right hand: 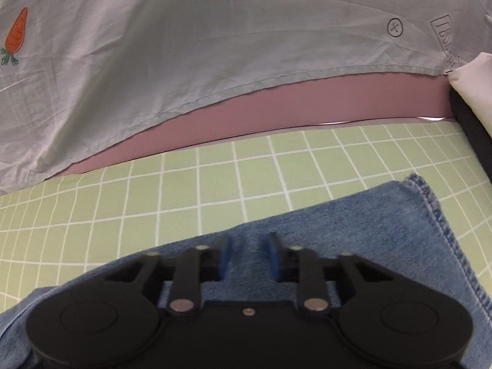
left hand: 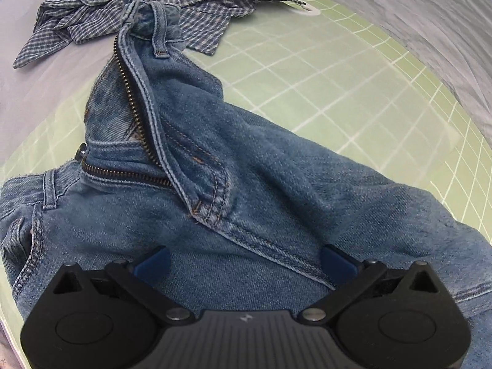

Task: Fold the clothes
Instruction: 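Lower the waistband onto the jeans and open the left gripper, then grasp a jeans leg hem with the right gripper and lift it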

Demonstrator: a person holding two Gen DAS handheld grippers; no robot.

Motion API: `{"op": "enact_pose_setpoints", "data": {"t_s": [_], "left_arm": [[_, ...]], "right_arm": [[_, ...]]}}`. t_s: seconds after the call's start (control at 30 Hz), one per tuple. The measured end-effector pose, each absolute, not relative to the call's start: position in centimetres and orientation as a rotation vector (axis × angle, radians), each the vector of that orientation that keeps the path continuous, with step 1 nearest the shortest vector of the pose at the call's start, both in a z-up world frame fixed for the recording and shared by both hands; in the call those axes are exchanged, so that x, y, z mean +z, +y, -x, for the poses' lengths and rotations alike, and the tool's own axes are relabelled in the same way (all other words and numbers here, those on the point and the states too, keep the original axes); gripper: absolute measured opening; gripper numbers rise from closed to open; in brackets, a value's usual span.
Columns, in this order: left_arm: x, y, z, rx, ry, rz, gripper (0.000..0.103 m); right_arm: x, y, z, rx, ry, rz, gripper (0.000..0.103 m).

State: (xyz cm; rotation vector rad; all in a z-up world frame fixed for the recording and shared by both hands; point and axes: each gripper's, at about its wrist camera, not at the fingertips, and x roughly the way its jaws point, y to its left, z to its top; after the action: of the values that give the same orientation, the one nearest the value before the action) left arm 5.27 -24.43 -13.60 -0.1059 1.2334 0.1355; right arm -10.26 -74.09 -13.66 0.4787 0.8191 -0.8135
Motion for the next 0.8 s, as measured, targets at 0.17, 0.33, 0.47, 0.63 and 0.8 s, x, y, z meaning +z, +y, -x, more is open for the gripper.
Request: {"op": "enact_pose_setpoints", "data": {"t_s": [0.17,0.33,0.47,0.63,0.8], "left_arm": [[-13.5,-23.6,-5.1,0.118,1.234,0.120,0.103],[-13.2,-22.7,-5.0,0.090,1.242,0.135,0.103],[-13.0,-22.3,-4.8,0.062,1.236,0.132,0.103],[-13.2,-22.3,-3.9,0.024,1.228,0.091,0.103],[-13.2,-22.5,-3.9,0.014,1.232,0.059,0.103]], "right_arm": [[-13.2,-74.9,10.6,-0.796,0.810,-0.534,0.001],[-6.0,-73.3,13.9,-0.816,0.568,-0.526,0.001],[-0.2,-67.6,19.2,-0.866,0.431,-0.428,0.000],[-4.0,-61.8,26.8,-0.998,0.602,-0.494,0.000],[-10.8,-58.6,32.3,-1.090,0.865,-0.627,0.000]]}}
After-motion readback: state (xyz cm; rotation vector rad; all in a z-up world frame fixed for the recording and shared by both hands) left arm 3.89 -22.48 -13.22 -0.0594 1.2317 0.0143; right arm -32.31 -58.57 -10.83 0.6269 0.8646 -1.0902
